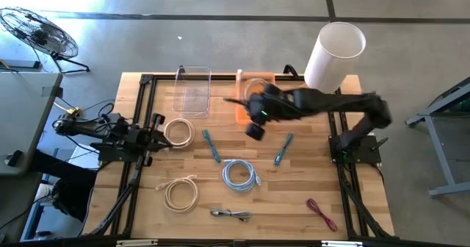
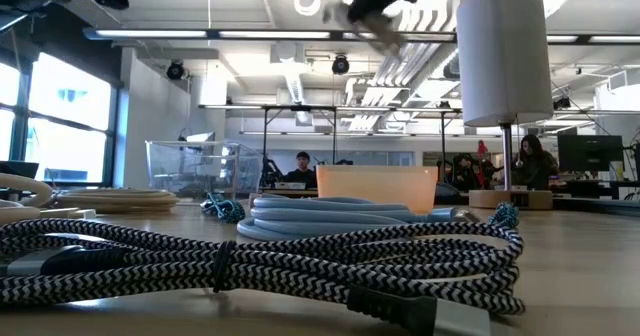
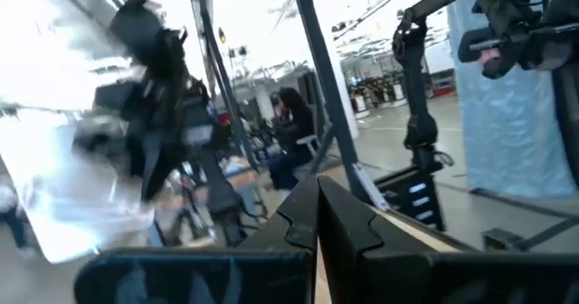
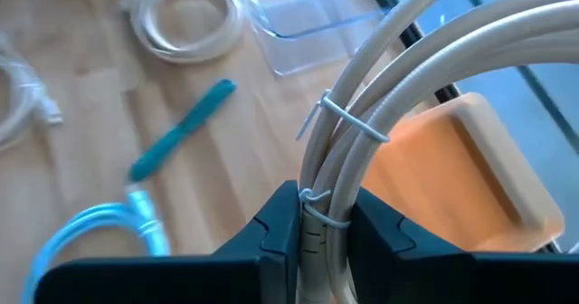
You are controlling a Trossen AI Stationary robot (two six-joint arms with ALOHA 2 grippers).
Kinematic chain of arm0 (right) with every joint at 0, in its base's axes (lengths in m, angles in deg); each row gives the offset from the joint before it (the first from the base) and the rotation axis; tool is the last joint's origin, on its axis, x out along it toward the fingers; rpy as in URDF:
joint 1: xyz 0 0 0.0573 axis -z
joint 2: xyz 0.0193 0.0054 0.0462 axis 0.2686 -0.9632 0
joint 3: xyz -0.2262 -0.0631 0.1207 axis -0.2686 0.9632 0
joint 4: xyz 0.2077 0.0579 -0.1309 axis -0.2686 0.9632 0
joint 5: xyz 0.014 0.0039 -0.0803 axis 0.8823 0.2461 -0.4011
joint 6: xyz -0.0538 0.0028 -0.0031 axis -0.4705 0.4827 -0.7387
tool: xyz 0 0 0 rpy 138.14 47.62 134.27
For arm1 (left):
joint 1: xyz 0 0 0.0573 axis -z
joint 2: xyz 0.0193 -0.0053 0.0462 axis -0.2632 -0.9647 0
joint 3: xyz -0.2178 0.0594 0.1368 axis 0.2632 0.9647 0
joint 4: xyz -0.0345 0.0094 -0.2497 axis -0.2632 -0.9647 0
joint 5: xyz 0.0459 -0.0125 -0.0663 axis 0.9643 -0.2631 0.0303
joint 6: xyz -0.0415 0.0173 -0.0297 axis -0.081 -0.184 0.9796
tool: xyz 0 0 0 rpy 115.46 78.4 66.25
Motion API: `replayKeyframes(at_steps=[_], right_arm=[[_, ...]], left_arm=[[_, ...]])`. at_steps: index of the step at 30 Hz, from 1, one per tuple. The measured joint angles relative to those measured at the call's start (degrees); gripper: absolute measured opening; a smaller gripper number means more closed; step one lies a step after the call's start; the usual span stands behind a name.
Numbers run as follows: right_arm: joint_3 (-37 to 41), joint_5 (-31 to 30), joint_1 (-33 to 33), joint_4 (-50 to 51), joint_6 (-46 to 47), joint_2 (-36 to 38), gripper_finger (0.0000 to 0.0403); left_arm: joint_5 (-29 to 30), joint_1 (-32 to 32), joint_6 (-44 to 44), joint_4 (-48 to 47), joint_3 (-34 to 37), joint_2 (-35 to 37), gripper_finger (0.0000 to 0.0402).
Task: Pick & Place USB Port
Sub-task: Put the right white HDMI cable into the orange bin, then put the right black and blue charger cable in the transparent bin
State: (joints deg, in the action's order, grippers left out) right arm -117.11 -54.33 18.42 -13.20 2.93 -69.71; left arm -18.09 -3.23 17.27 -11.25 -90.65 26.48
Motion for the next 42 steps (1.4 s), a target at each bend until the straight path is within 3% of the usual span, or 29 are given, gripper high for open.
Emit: replayKeyframes(at_steps=[9, 20, 28, 32, 42], right_arm=[[-2.07, 4.63, 11.15, 4.02, 3.19, -10.54, 0.0054], [-2.09, 8.22, 15.80, 3.09, 2.98, -12.67, 0.0055], [-2.12, 7.12, 17.19, 0.93, 6.33, -12.65, 0.0195], [-2.13, 7.60, 17.19, -1.27, 6.42, -12.65, 0.0245], [-2.13, 15.23, 11.38, 0.52, 0.72, -9.12, 0.0254]], left_arm=[[-3.70, 0.00, 0.07, -0.53, -1.84, 0.00, 0.0001], [-13.36, 0.00, 3.82, -2.11, -1.84, -0.02, 0.0001], [-15.71, 0.00, 3.75, -2.77, -1.84, -0.02, 0.0001], [-17.37, 0.00, 3.68, -2.90, -1.86, -0.02, 0.0001], [-18.55, 0.00, 3.68, -3.90, -1.92, -0.02, 0.0001]])
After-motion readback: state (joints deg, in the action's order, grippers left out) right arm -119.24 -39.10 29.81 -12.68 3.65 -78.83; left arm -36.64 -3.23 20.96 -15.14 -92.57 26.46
